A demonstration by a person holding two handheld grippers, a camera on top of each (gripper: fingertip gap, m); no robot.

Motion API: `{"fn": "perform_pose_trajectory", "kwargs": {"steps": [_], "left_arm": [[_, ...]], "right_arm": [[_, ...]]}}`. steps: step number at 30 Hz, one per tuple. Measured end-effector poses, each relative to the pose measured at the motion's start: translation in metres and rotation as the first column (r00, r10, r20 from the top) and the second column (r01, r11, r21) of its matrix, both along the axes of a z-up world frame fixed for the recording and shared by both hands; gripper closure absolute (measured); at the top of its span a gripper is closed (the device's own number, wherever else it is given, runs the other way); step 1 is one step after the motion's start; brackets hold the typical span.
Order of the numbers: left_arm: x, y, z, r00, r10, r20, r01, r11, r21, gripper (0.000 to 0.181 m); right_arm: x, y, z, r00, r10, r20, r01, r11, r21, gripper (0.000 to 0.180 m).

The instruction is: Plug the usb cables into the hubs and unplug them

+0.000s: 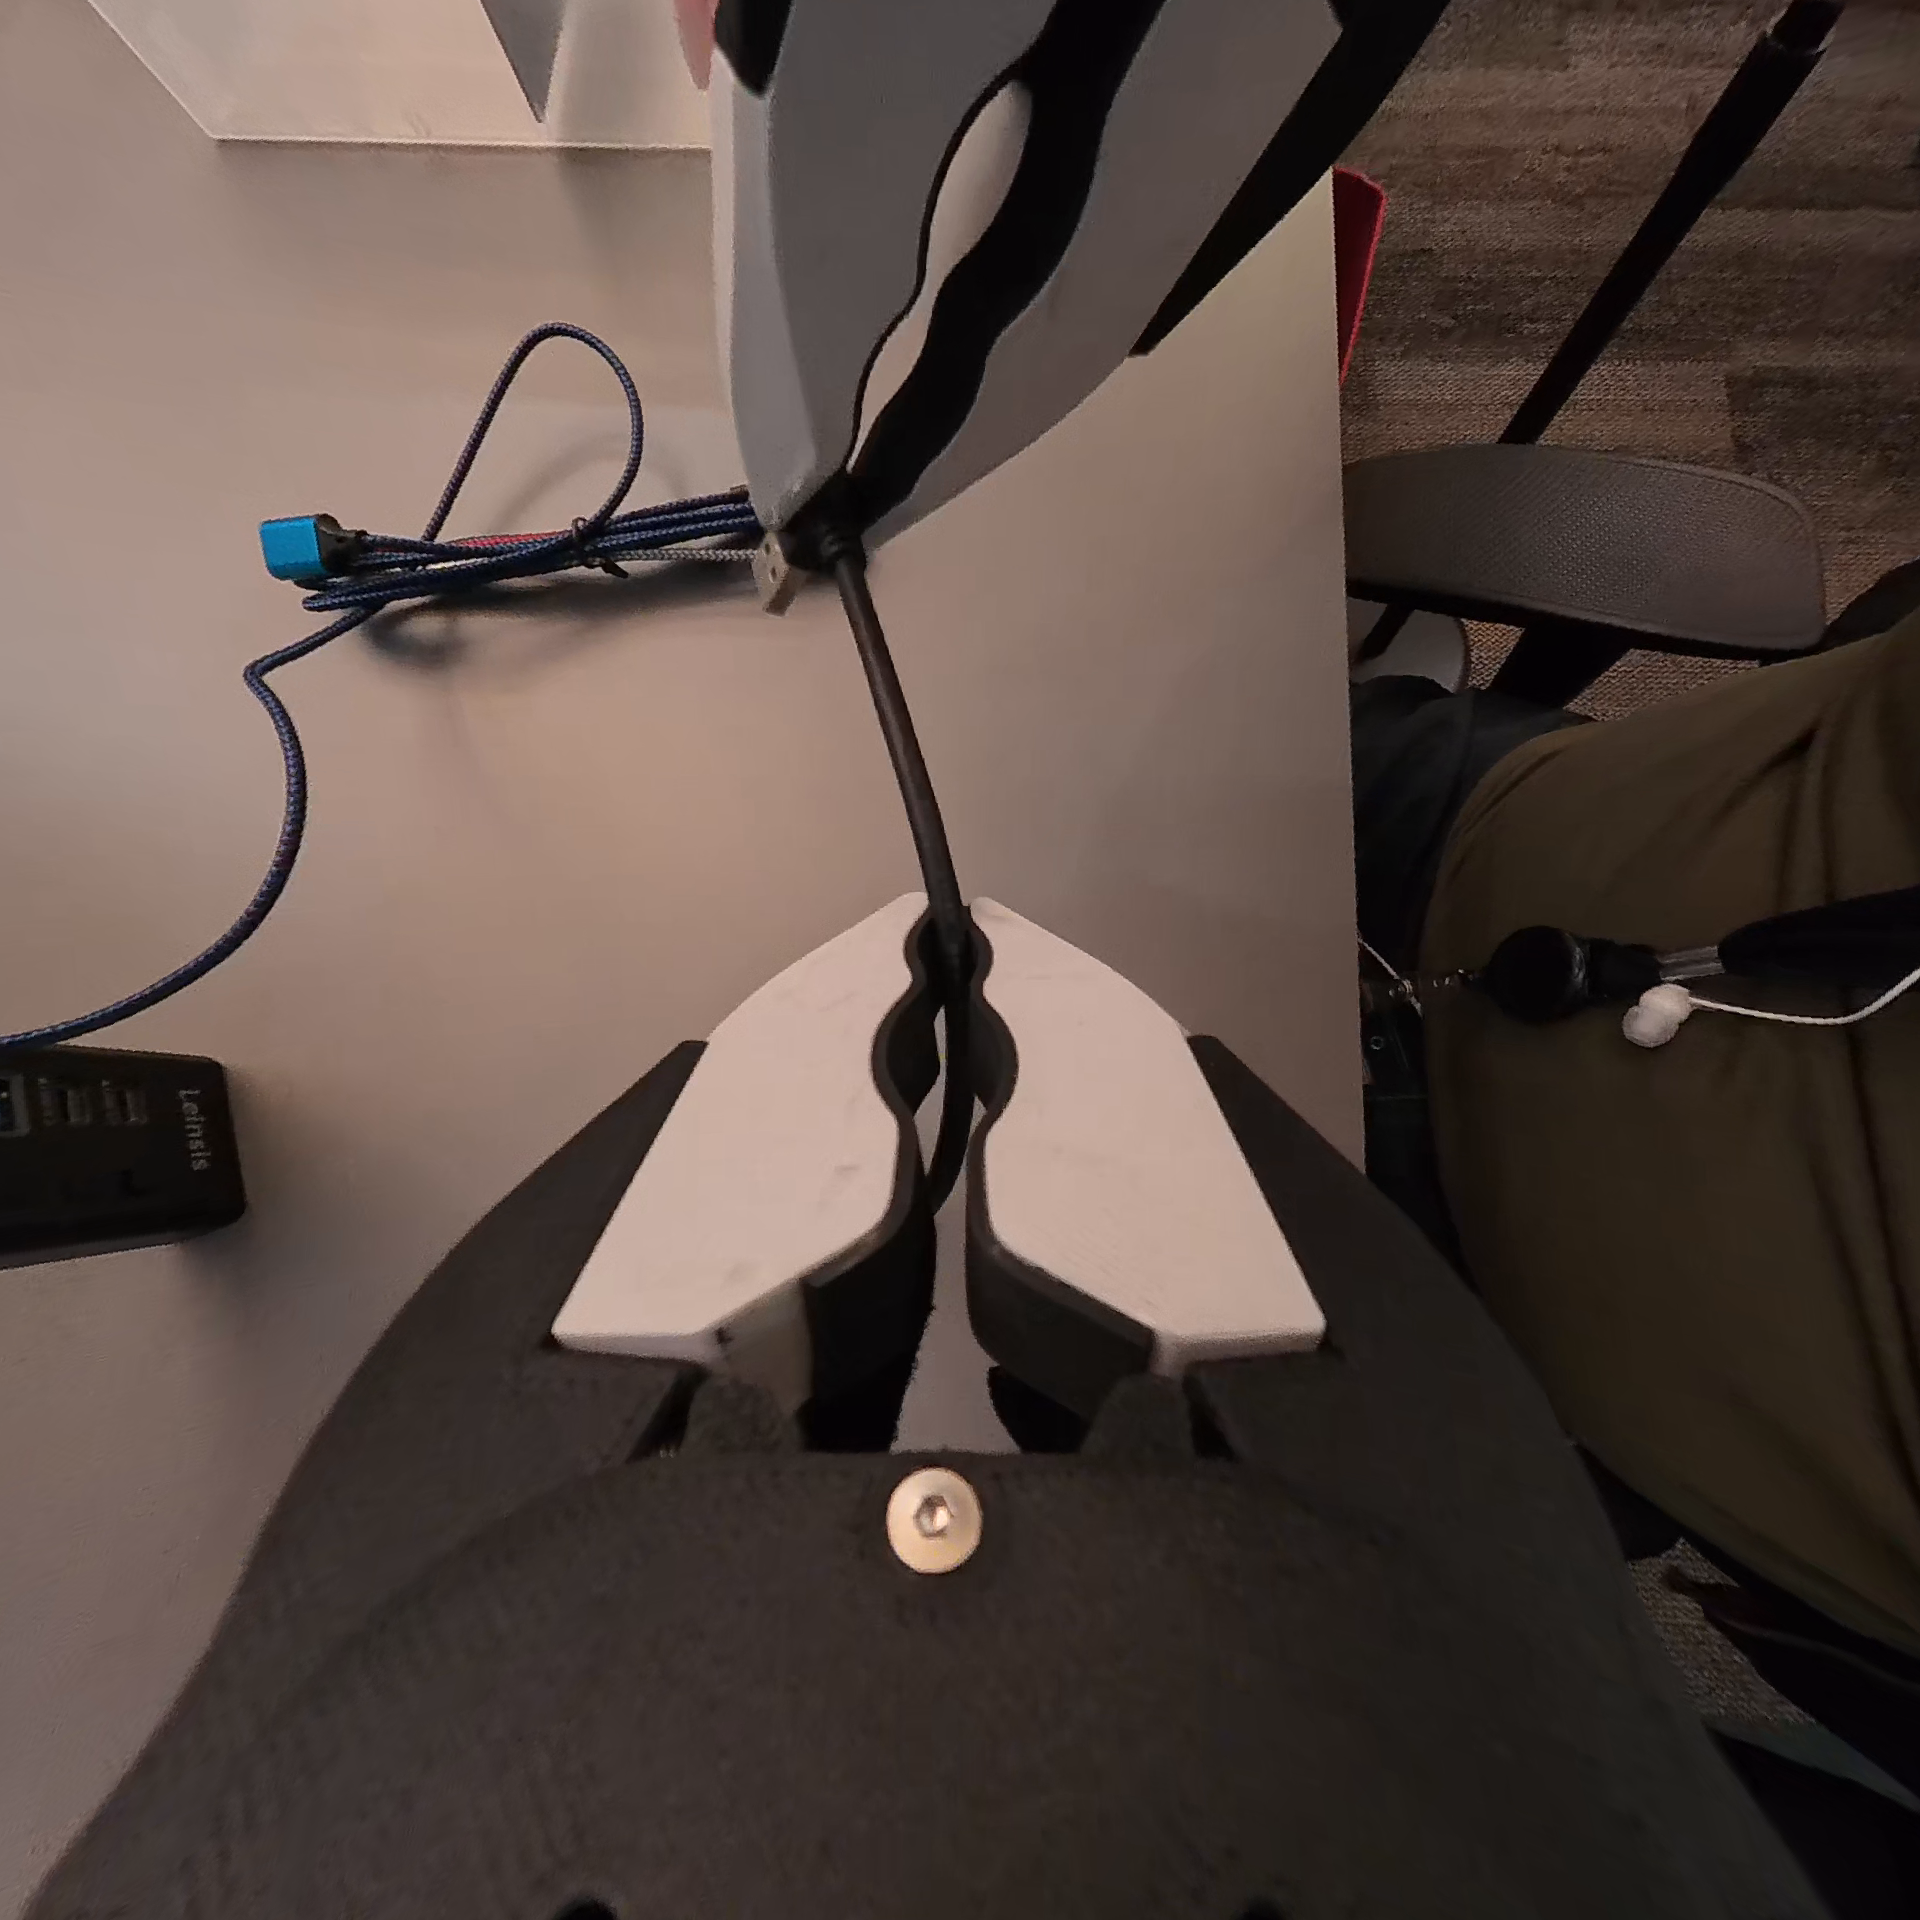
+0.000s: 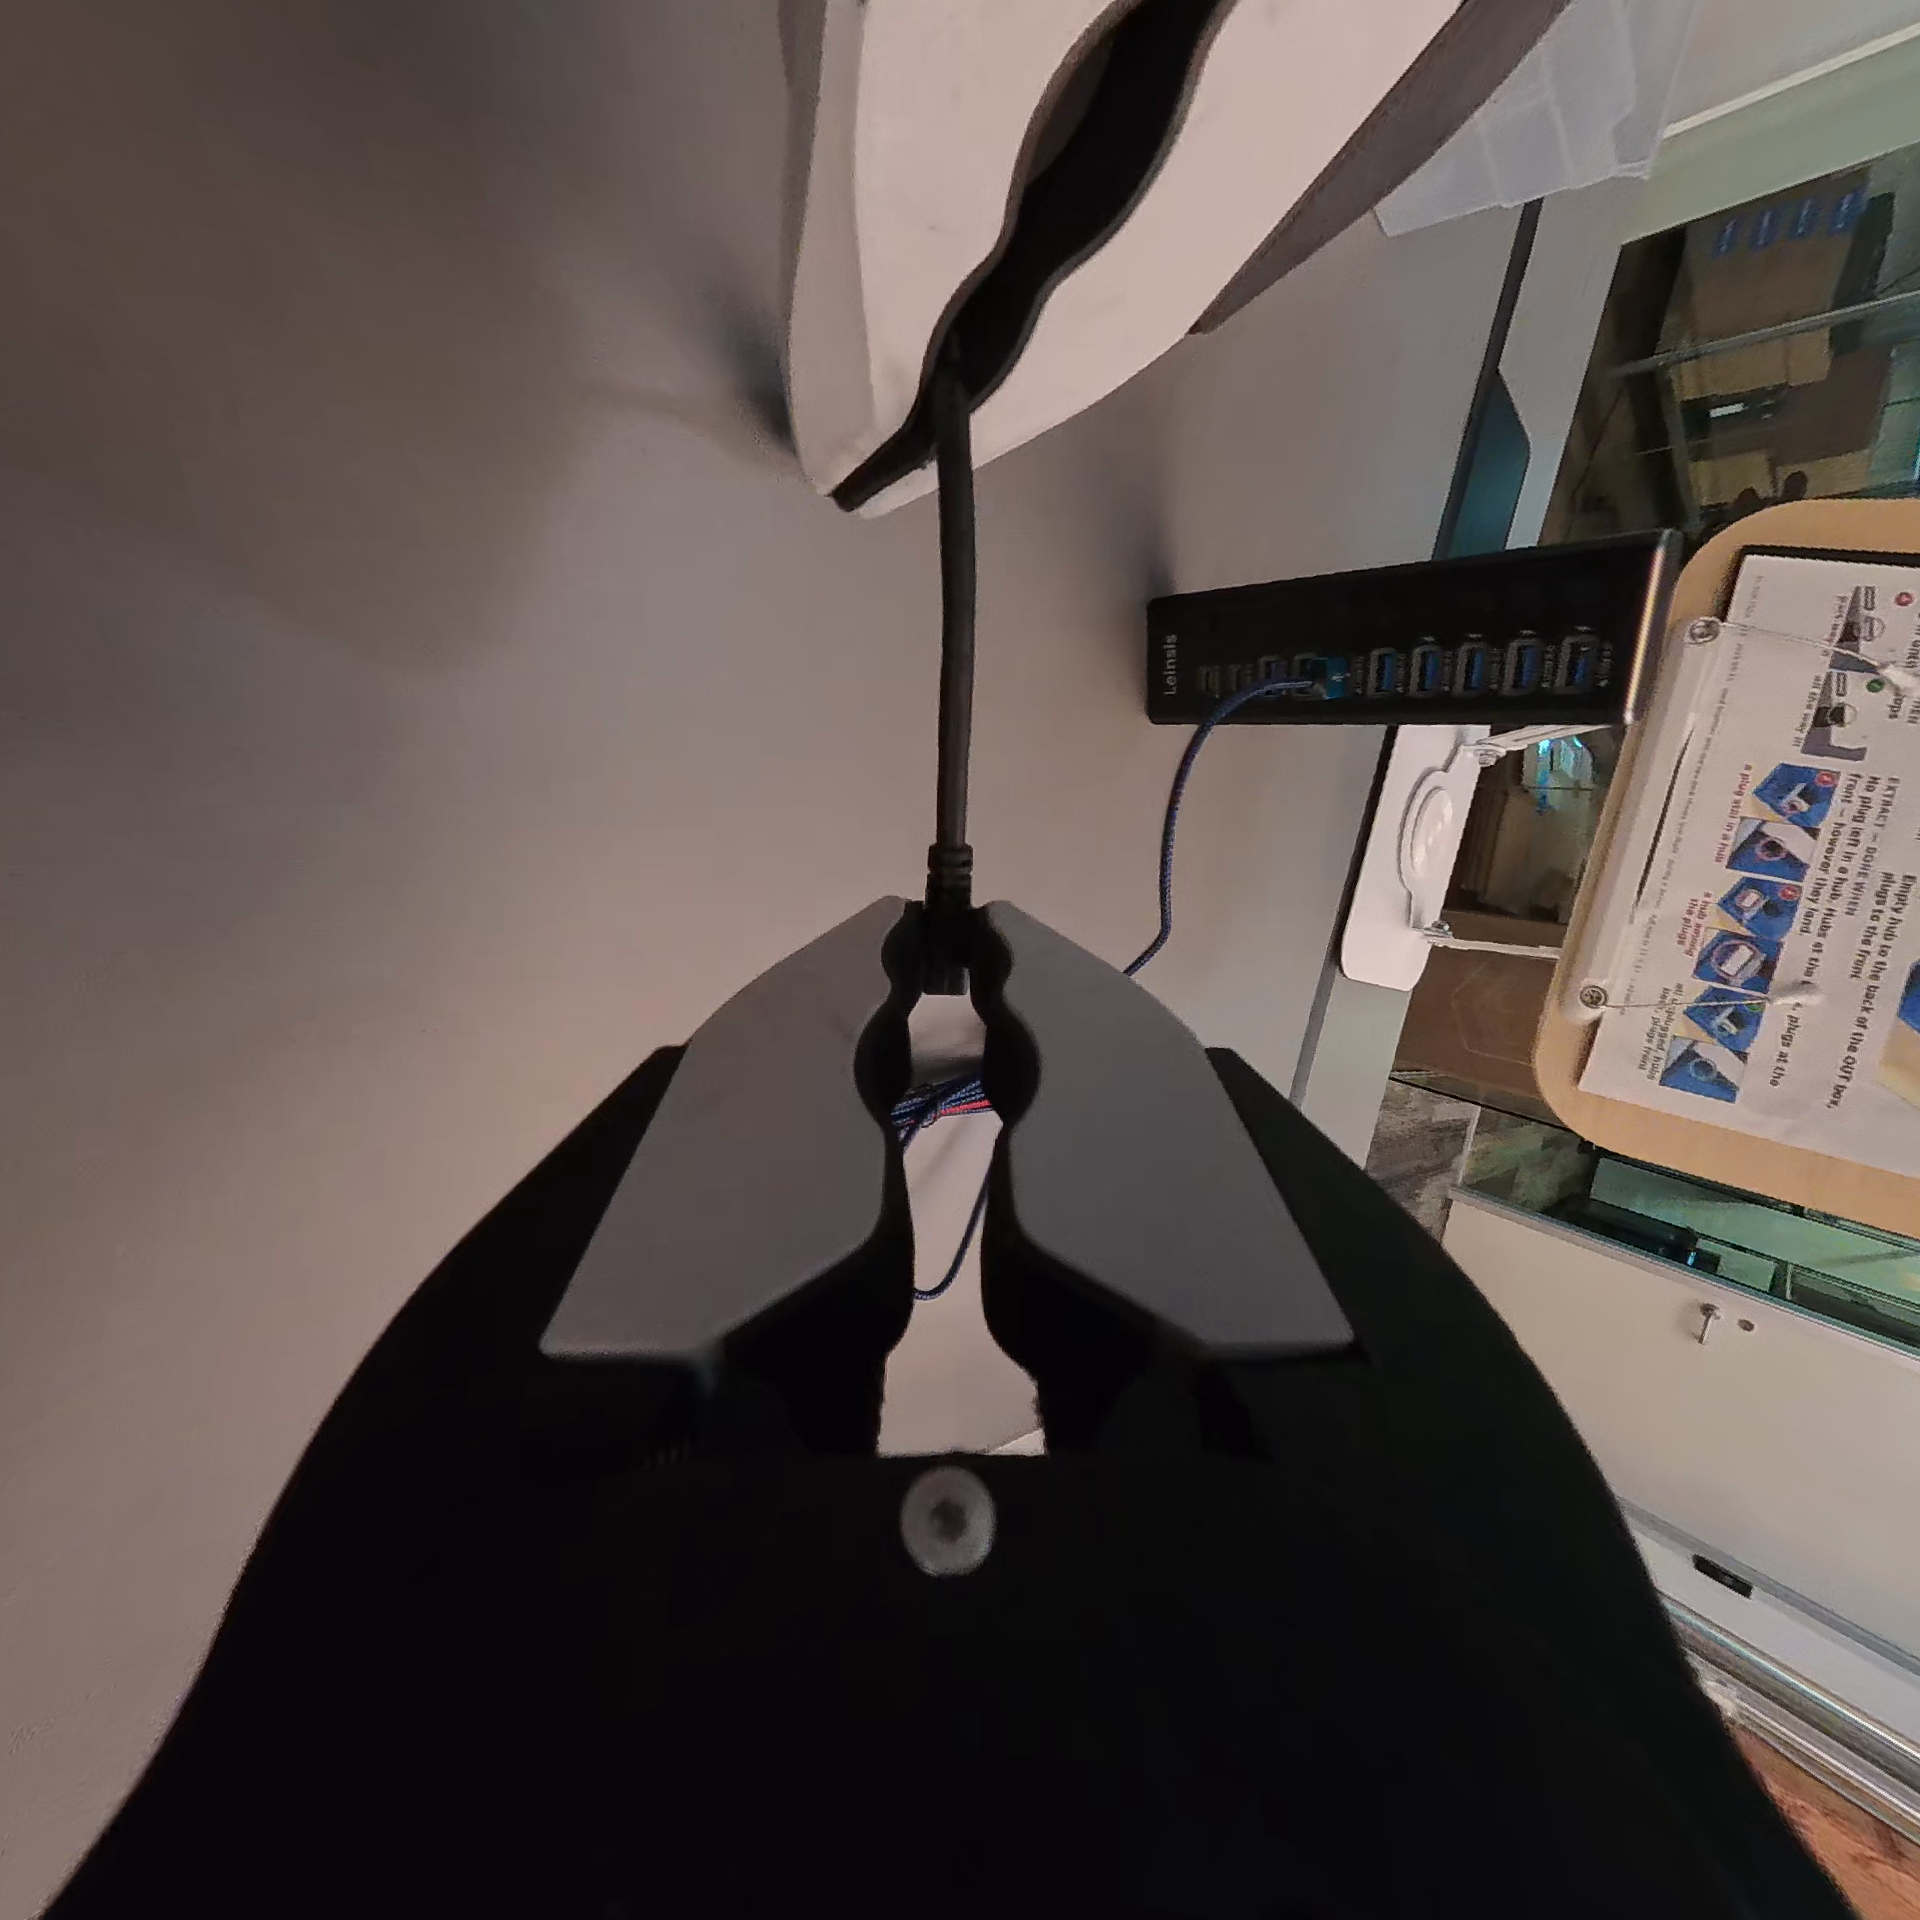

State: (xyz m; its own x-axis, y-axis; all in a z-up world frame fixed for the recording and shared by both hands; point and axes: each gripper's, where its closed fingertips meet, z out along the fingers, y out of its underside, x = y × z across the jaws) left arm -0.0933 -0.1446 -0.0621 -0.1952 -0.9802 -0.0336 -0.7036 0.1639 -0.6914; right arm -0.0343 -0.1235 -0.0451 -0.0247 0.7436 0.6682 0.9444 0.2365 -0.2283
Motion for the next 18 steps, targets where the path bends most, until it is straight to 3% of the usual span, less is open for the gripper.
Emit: {"fn": "perform_pose_trajectory", "kwargs": {"steps": [5,8,11,14,16,18], "left_arm": [[0.002,0.001,0.006,0.998,0.044,0.052,-0.039,0.995,-0.089,0.179],[0.002,0.013,0.032,0.971,0.127,0.204,-0.081,0.972,-0.220,0.142],[-0.008,0.051,0.068,0.859,0.285,0.425,-0.164,0.940,-0.299,0.137],[-0.030,0.121,0.066,0.720,0.460,0.520,-0.421,0.885,-0.199,0.137],[-0.041,0.166,0.041,0.685,0.538,0.491,-0.583,0.809,-0.073,0.123],[-0.043,0.197,0.015,0.682,0.571,0.457,-0.657,0.753,0.039,0.114]], "right_arm": [[0.001,0.007,0.006,1.000,0.013,0.029,-0.016,0.992,0.124,0.171],[0.009,0.018,0.015,0.997,0.002,0.078,-0.024,0.957,0.290,0.171],[0.016,0.023,0.026,0.998,0.009,0.069,-0.037,0.907,0.418,0.171],[0.021,0.024,0.045,0.998,0.034,0.050,-0.056,0.831,0.553,0.171],[0.021,0.020,0.061,0.995,0.084,0.045,-0.094,0.775,0.625,0.171],[0.019,0.013,0.079,0.990,0.133,0.043,-0.125,0.709,0.694,0.172]]}}
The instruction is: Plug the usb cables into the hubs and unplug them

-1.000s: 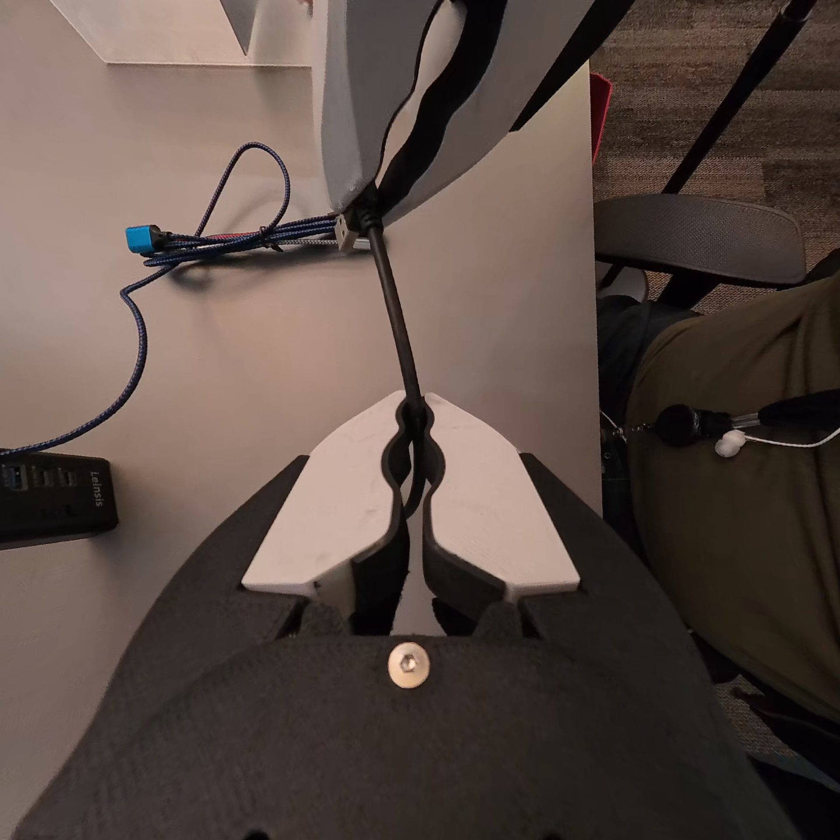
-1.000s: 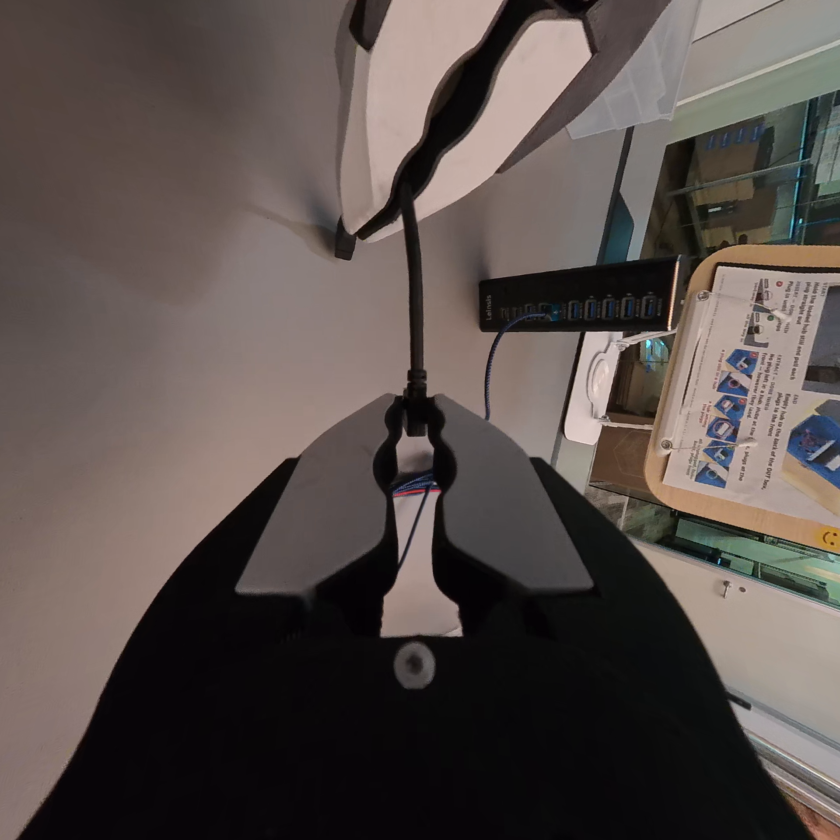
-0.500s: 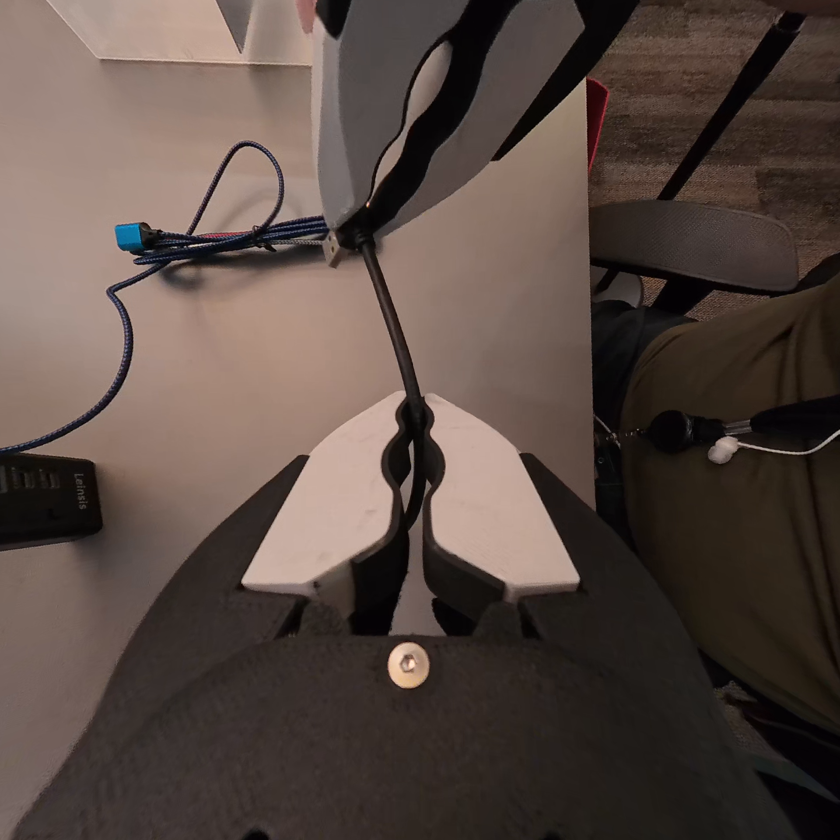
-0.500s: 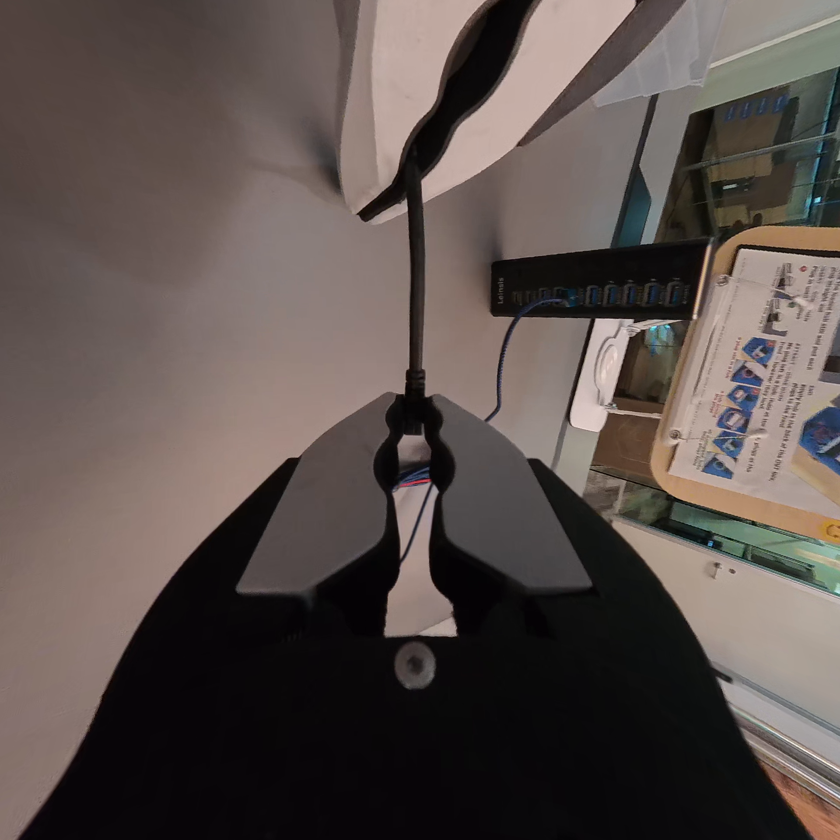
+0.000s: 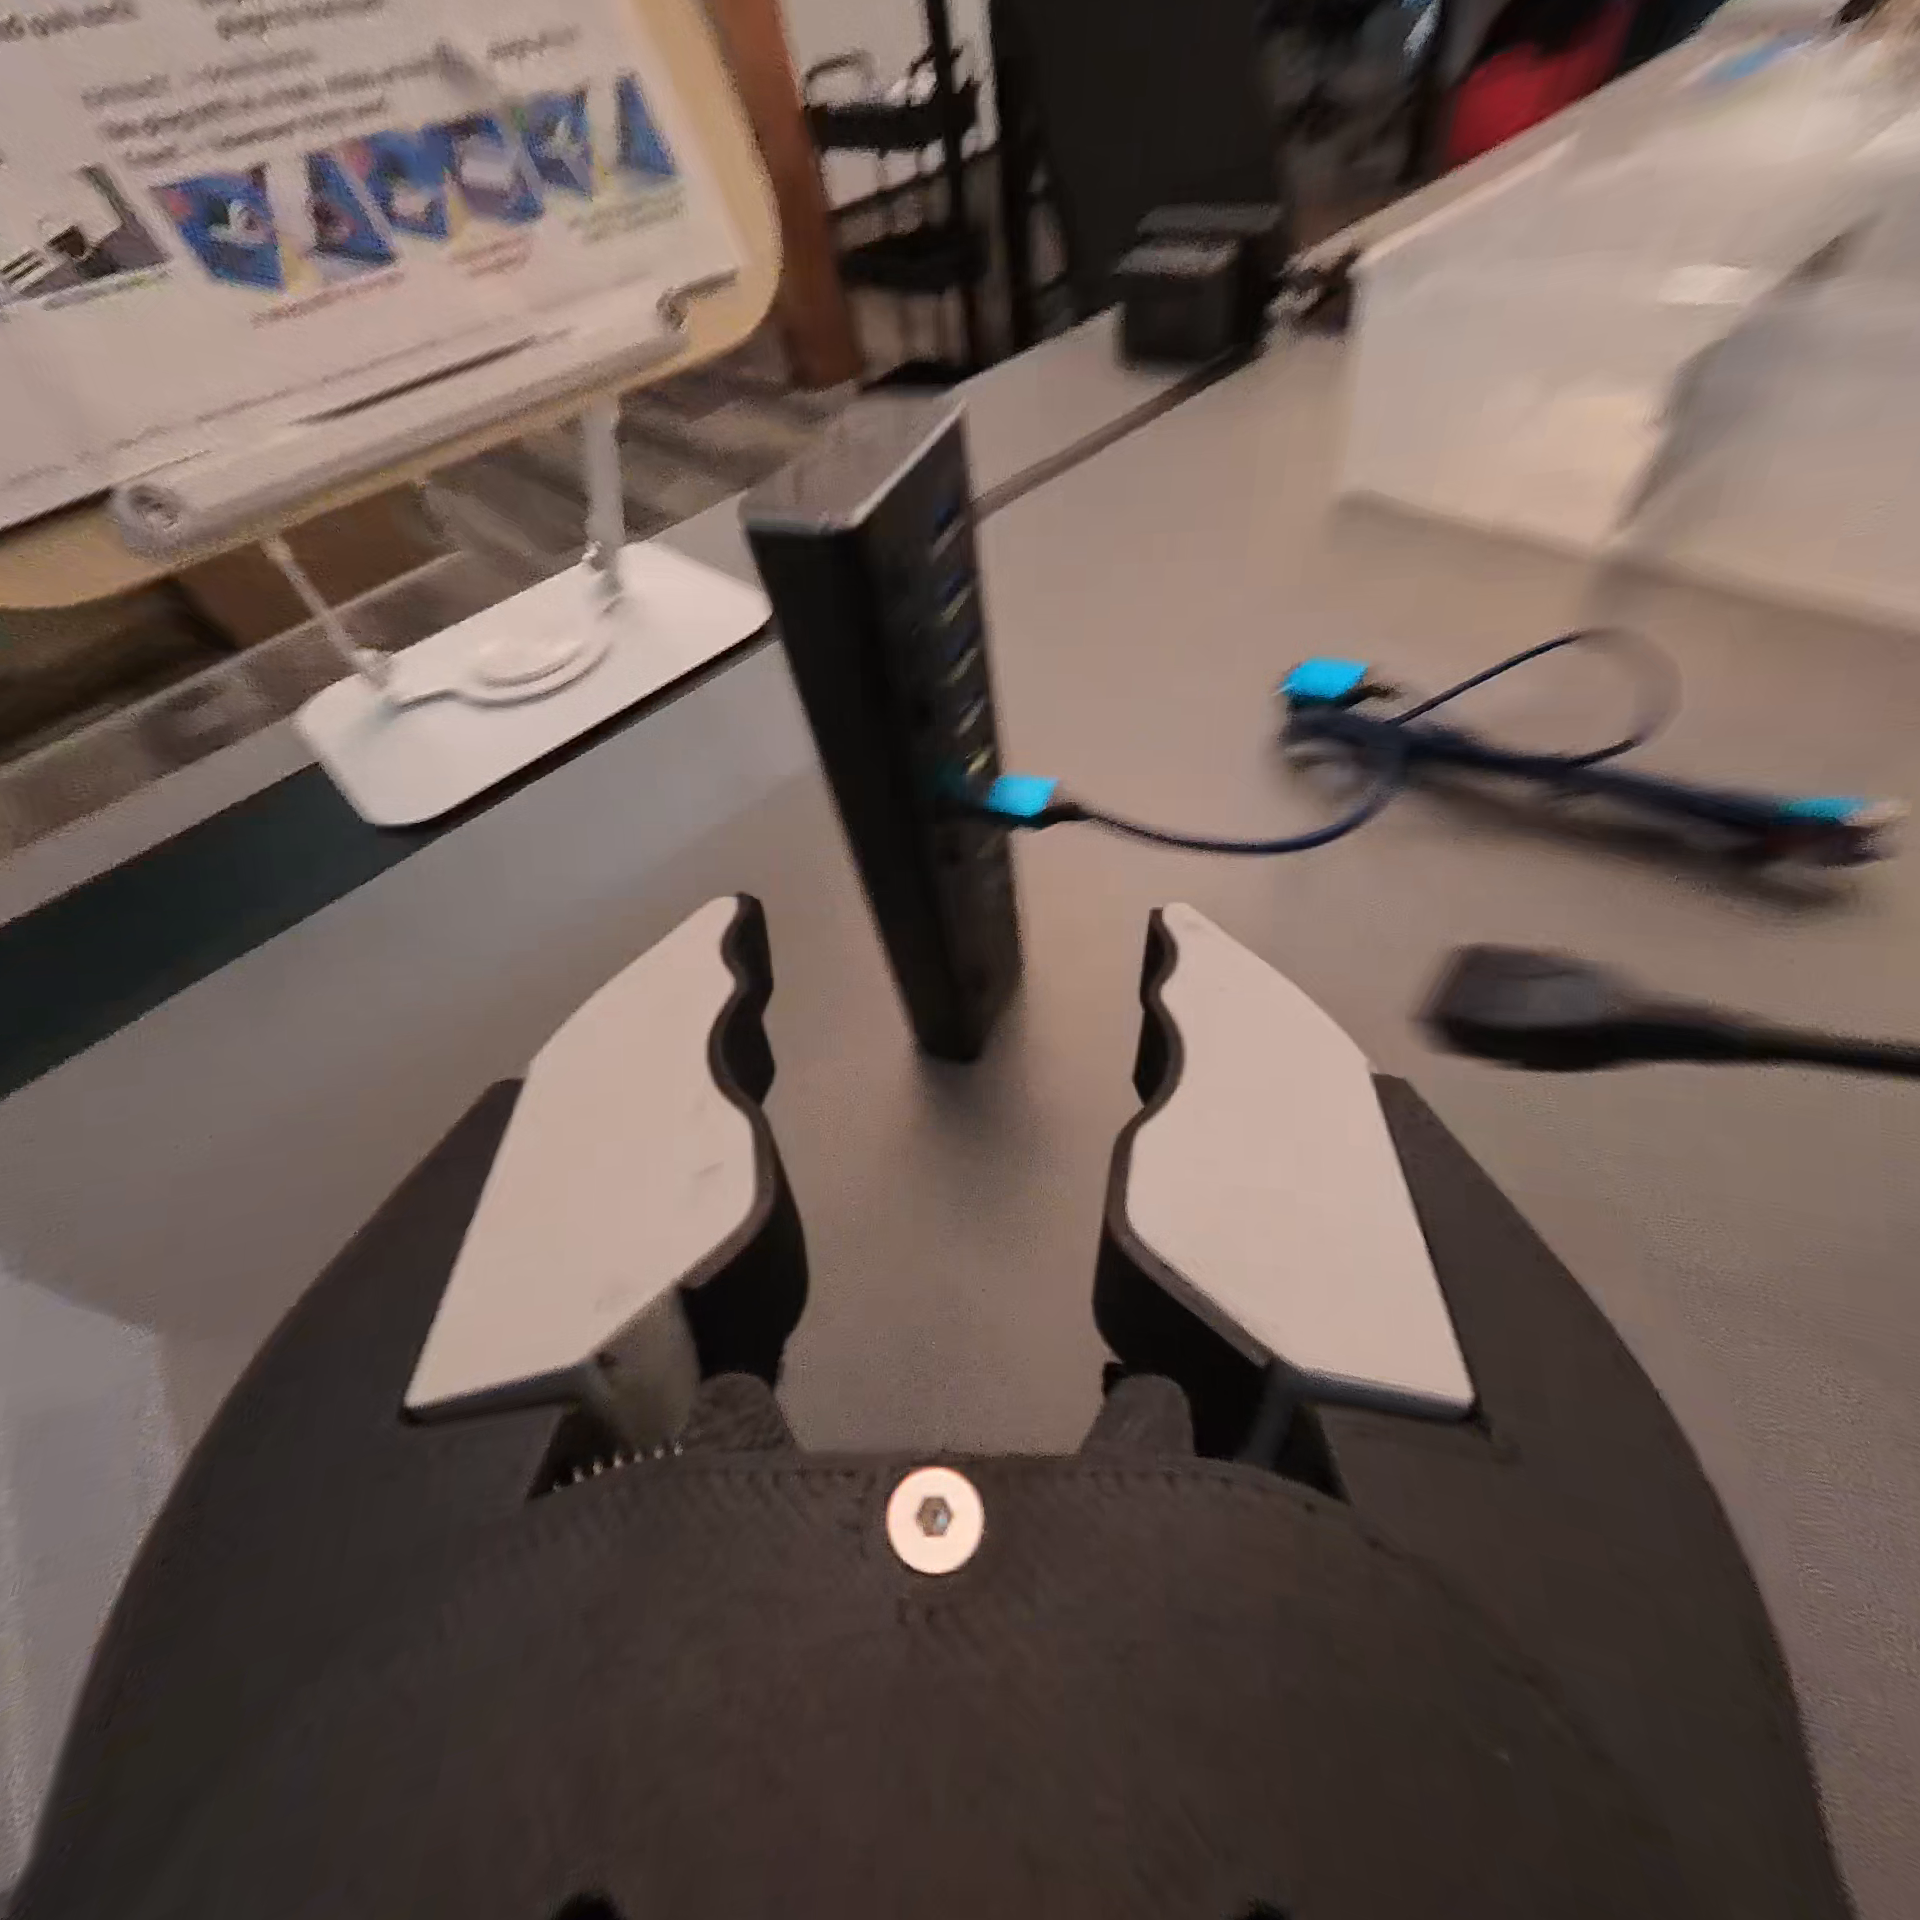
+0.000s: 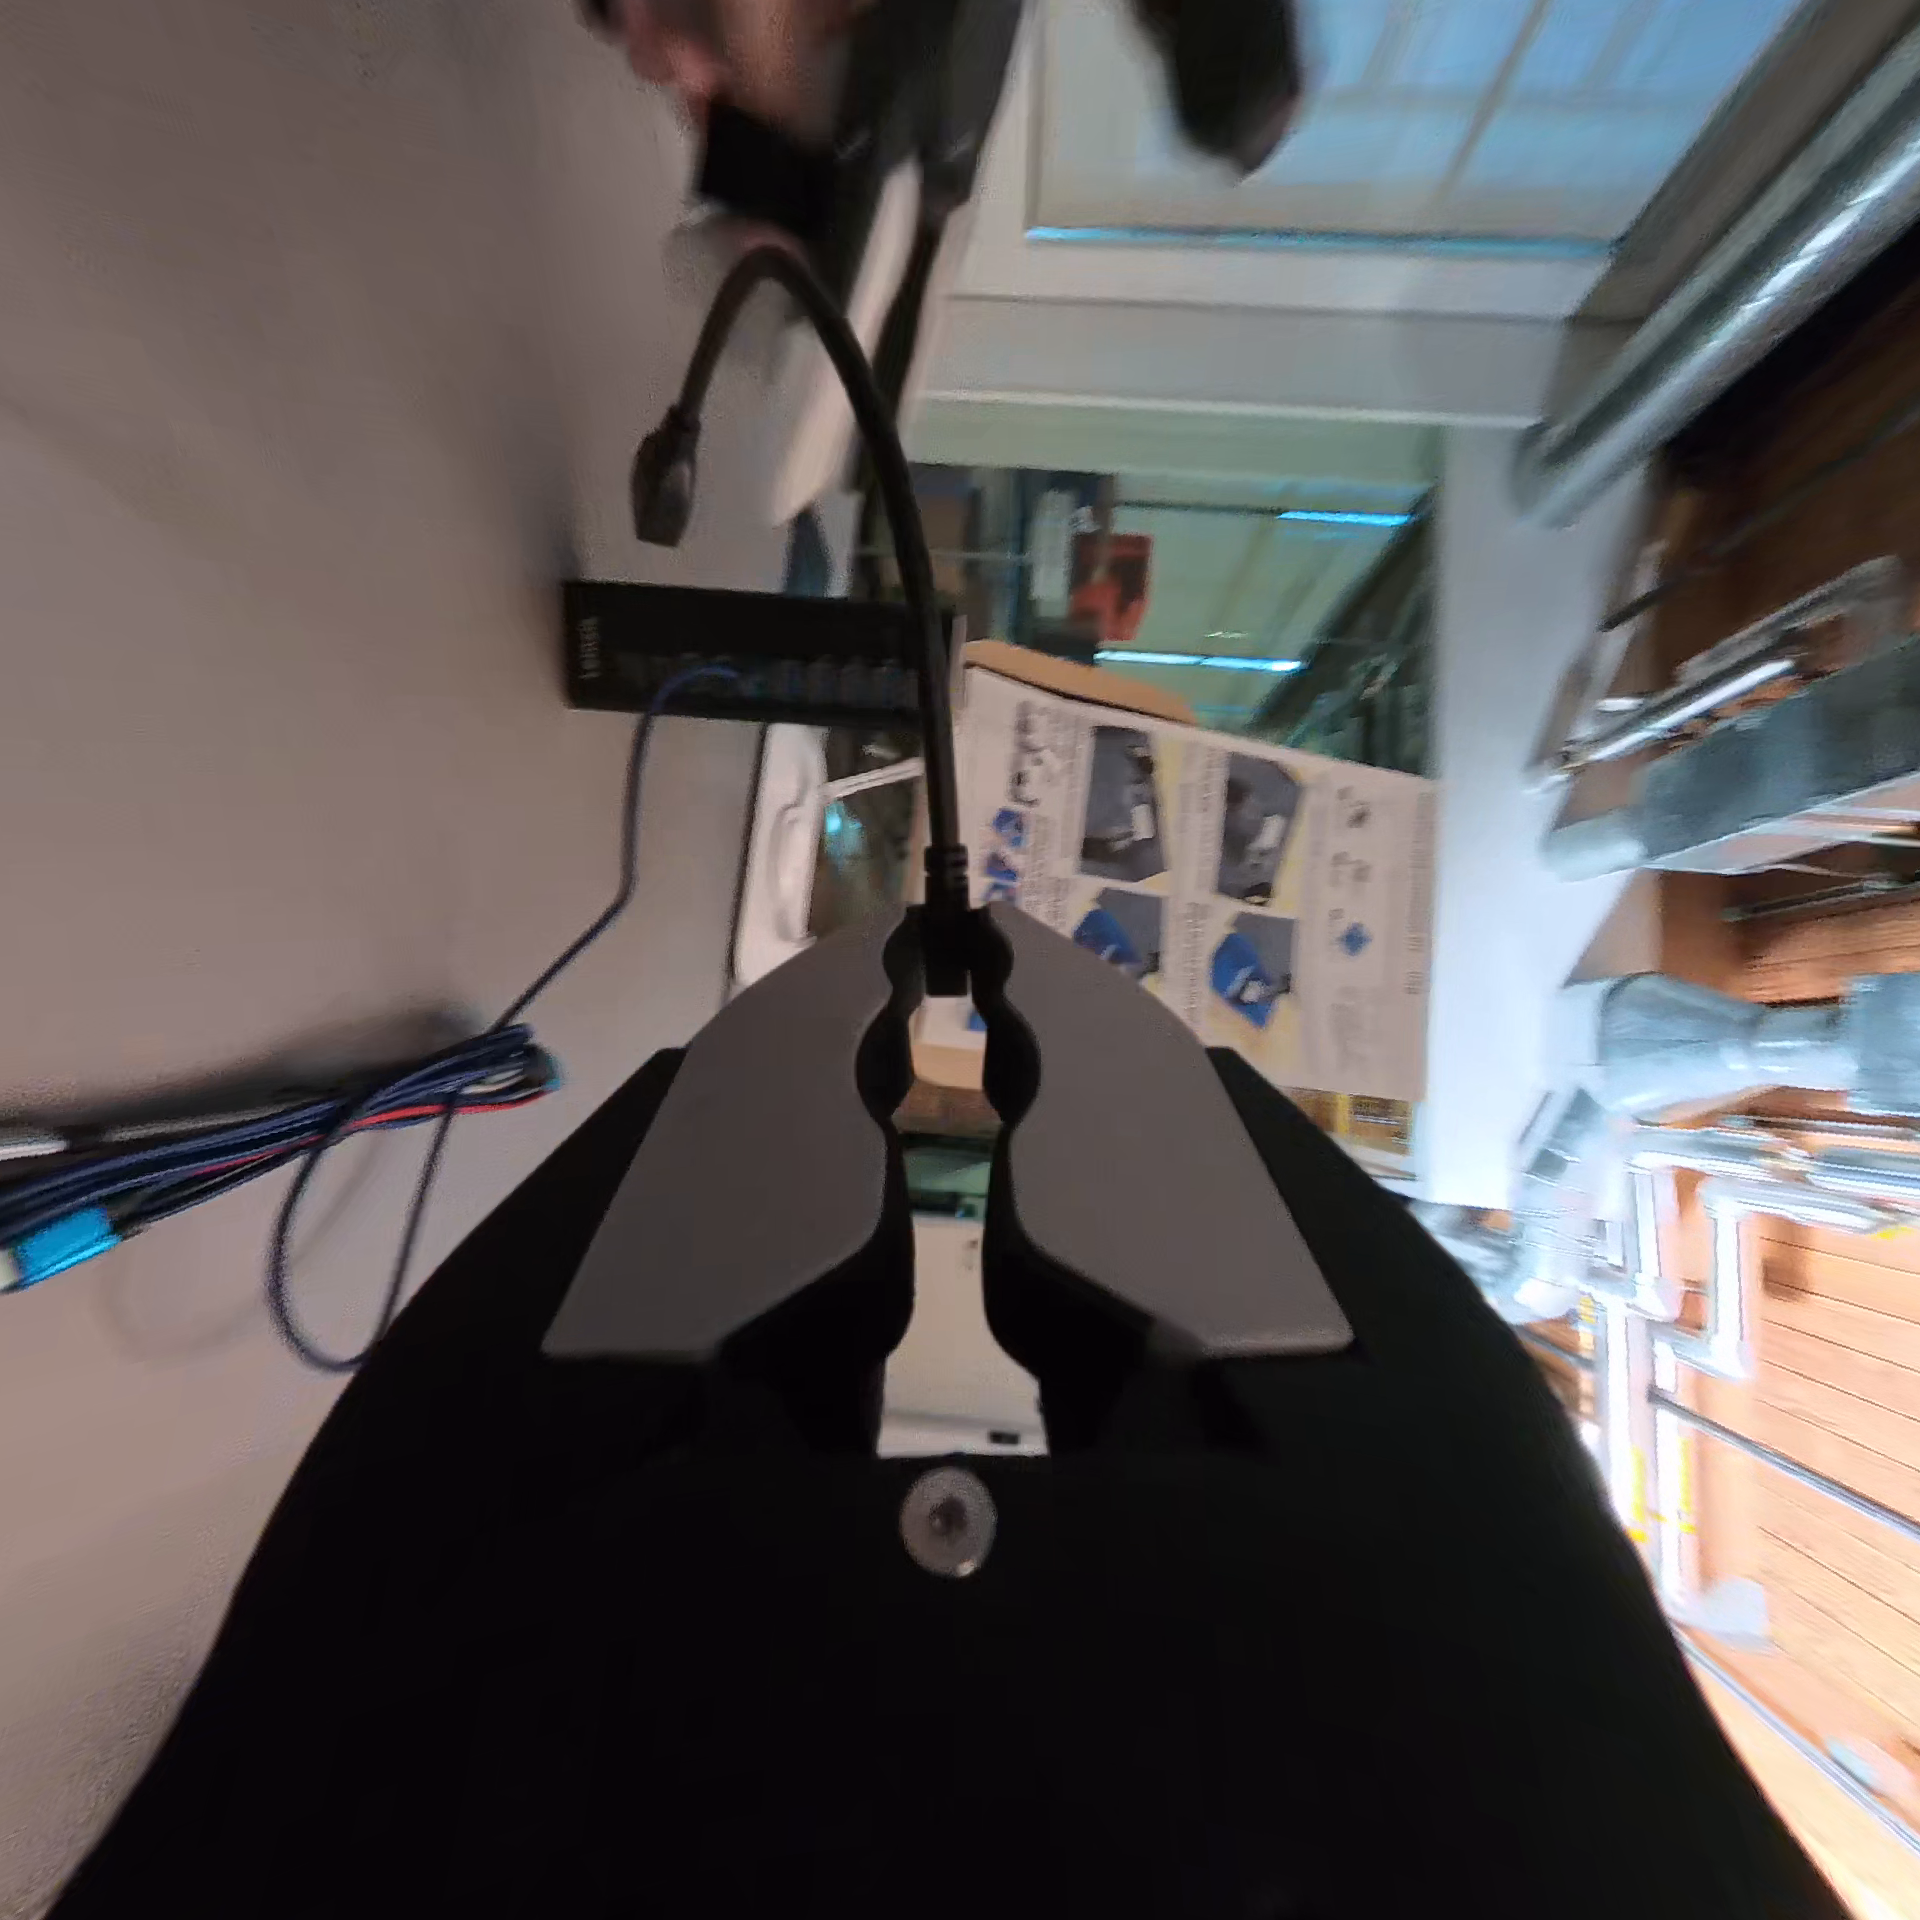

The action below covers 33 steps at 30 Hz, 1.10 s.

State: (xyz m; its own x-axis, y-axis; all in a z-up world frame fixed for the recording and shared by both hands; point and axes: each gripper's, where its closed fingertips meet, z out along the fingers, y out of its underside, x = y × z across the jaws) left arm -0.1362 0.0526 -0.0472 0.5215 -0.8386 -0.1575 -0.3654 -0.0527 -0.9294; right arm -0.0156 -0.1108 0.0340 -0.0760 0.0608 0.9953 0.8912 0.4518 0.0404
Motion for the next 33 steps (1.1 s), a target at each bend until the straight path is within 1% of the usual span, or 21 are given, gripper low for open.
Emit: {"fn": "perform_pose_trajectory", "kwargs": {"steps": [2,5,8,11,12,13,14,16,17,18,19,20,25,26,28,33], "left_arm": [[0.008,0.019,-0.020,0.999,0.017,-0.041,-0.017,1.000,0.000,0.108],[0.026,0.030,-0.035,1.000,-0.027,-0.010,0.026,0.998,-0.061,0.101],[0.040,0.036,-0.040,0.997,-0.079,0.019,0.080,0.993,-0.087,0.093],[0.046,0.041,-0.052,0.994,-0.104,-0.030,0.102,0.992,-0.075,0.091],[0.048,0.042,-0.056,0.993,-0.110,-0.042,0.106,0.991,-0.086,0.093],[0.048,0.042,-0.057,0.992,-0.118,-0.043,0.114,0.989,-0.094,0.101],[0.049,0.043,-0.054,0.992,-0.124,-0.024,0.122,0.989,-0.088,0.110],[0.049,0.043,-0.050,0.989,-0.149,0.012,0.149,0.984,-0.093,0.136],[0.050,0.043,-0.050,0.986,-0.168,0.021,0.170,0.980,-0.108,0.143],[0.050,0.042,-0.050,0.983,-0.184,0.027,0.185,0.975,-0.122,0.145],[0.051,0.043,-0.051,0.981,-0.190,0.028,0.192,0.973,-0.130,0.143],[0.051,0.043,-0.052,0.980,-0.199,0.021,0.200,0.970,-0.138,0.135],[0.057,0.041,-0.066,0.966,-0.251,-0.056,0.236,0.952,-0.195,0.127],[0.058,0.040,-0.069,0.962,-0.264,-0.073,0.244,0.948,-0.202,0.130],[0.061,0.039,-0.071,0.954,-0.288,-0.083,0.267,0.942,-0.202,0.150],[0.062,0.039,-0.071,0.949,-0.308,-0.073,0.285,0.932,-0.225,0.151]], "right_arm": [[-0.002,-0.007,0.020,0.999,0.039,-0.027,-0.037,0.996,0.085,0.171],[-0.004,-0.018,0.043,0.996,0.087,-0.034,-0.079,0.977,0.201,0.171],[-0.003,-0.024,0.057,0.993,0.104,-0.052,-0.089,0.966,0.242,0.172],[0.000,-0.027,0.067,0.991,0.120,-0.061,-0.099,0.957,0.274,0.172],[0.000,-0.028,0.071,0.990,0.126,-0.062,-0.103,0.953,0.286,0.171],[0.001,-0.028,0.074,0.989,0.131,-0.063,-0.107,0.949,0.298,0.171],[0.001,-0.028,0.076,0.989,0.134,-0.065,-0.108,0.947,0.303,0.171],[0.001,-0.028,0.081,0.988,0.140,-0.069,-0.112,0.941,0.319,0.171],[0.001,-0.028,0.083,0.987,0.145,-0.072,-0.115,0.939,0.325,0.172],[0.000,-0.027,0.085,0.986,0.149,-0.076,-0.116,0.937,0.329,0.171],[0.000,-0.027,0.087,0.985,0.153,-0.082,-0.118,0.936,0.332,0.172],[0.000,-0.026,0.088,0.983,0.160,-0.085,-0.123,0.934,0.336,0.172],[-0.001,-0.022,0.091,0.981,0.173,-0.090,-0.132,0.929,0.345,0.172],[-0.001,-0.021,0.092,0.981,0.173,-0.090,-0.132,0.928,0.347,0.172],[-0.002,-0.021,0.093,0.981,0.176,-0.084,-0.135,0.925,0.355,0.171],[-0.006,-0.023,0.100,0.974,0.212,-0.075,-0.167,0.907,0.387,0.172]]}}
